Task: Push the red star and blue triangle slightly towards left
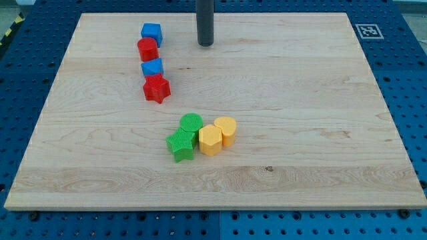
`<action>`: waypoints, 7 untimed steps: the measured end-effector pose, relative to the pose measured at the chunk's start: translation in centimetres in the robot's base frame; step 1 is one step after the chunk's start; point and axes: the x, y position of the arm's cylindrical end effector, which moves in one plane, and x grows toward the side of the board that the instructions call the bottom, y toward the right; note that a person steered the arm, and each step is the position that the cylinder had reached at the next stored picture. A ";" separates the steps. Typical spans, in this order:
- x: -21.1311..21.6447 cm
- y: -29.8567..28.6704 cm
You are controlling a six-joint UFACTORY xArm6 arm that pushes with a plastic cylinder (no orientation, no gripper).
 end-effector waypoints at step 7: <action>12.2 -5.9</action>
